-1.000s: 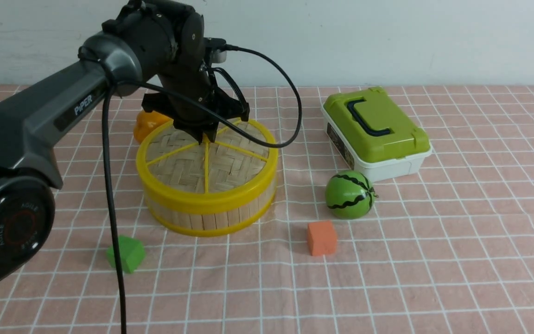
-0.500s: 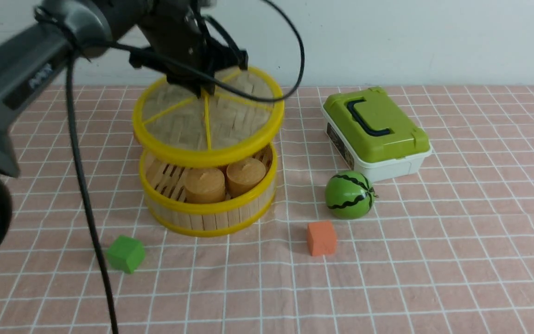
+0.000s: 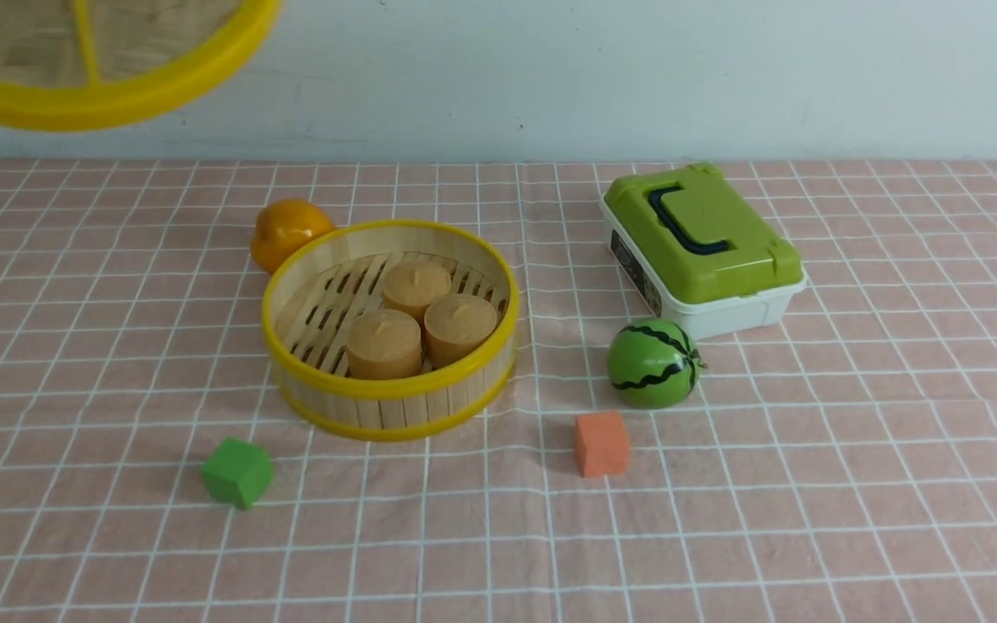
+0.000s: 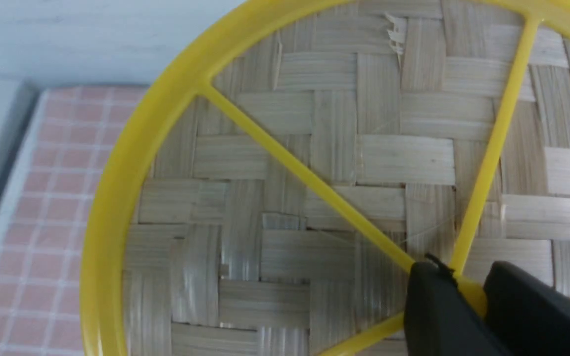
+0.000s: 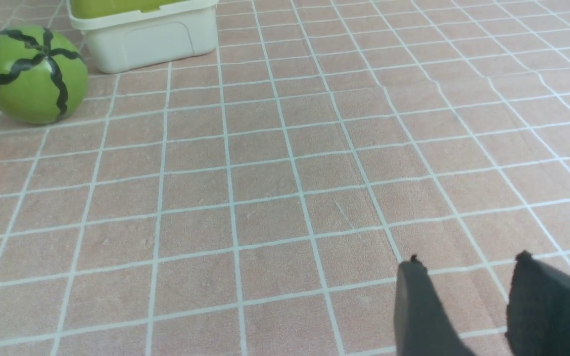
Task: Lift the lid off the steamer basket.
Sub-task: Use the left arm to place the steamer lid on the table
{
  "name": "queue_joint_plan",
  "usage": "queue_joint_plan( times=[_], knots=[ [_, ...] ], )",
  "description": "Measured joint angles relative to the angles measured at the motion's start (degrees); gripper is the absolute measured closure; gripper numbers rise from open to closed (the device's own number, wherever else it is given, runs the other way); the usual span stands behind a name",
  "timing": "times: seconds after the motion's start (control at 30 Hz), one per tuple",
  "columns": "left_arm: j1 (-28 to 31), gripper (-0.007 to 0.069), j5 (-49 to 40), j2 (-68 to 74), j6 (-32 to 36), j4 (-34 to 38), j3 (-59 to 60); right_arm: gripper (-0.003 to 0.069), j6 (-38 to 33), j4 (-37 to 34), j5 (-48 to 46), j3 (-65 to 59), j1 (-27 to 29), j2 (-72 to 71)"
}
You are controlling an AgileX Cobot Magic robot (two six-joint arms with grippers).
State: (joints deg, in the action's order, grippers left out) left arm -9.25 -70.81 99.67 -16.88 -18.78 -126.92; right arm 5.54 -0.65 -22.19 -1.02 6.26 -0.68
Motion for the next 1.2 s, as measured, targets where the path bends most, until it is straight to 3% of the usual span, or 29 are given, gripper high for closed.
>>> queue_joint_plan(
  times=[0.1, 0.13, 0.27, 0.4, 0.47, 0.63, 0.83, 1.0, 1.03, 1.2],
  knots=[
    [7.1, 0.0523, 0.8, -0.9, 0.4, 0.3, 8.3, 0.0418, 0.0, 0.0, 0.0, 0.0, 0.0, 0.0],
    [7.1, 0.0523, 1.0, -0.9, 0.4, 0.4, 8.3, 0.0418, 0.0, 0.0, 0.0, 0.0, 0.0, 0.0],
    [13.3, 0.0523, 10.7, -0.5, -1.9, 3.4, 25.2, 0.0418, 0.0, 0.0, 0.0, 0.0, 0.0, 0.0],
    [14.4, 0.0523, 18.4, 0.4, -4.6, 4.8, 36.1, 0.0418, 0.0, 0.0, 0.0, 0.0, 0.0, 0.0],
    [14.4, 0.0523, 27.0, 2.1, -8.2, 5.5, 43.6, 0.0418, 0.0, 0.0, 0.0, 0.0, 0.0, 0.0],
    [14.3, 0.0523, 35.1, 6.2, -13.2, 5.6, 47.9, 0.0418, 0.0, 0.0, 0.0, 0.0, 0.0, 0.0],
    [12.7, 0.0515, 40.3, 10.2, -14.1, 5.7, 48.1, 0.0418, 0.0, 0.0, 0.0, 0.0, 0.0, 0.0],
    [10.8, 0.0405, 43.8, 10.9, -14.1, 5.7, 48.1, 0.0418, 0.0, 0.0, 0.0, 0.0, 0.0, 0.0],
    [10.5, 0.0332, 44.4, 10.9, -14.2, 5.6, 48.1, 0.0418, 0.0, 0.0, 0.0, 0.0, 0.0, 0.0],
    [10.4, 0.0237, 40.4, 9.8, -14.2, 5.1, 47.9, 0.0418, 0.0, 0.0, 0.0, 0.0, 0.0, 0.0]
  ],
)
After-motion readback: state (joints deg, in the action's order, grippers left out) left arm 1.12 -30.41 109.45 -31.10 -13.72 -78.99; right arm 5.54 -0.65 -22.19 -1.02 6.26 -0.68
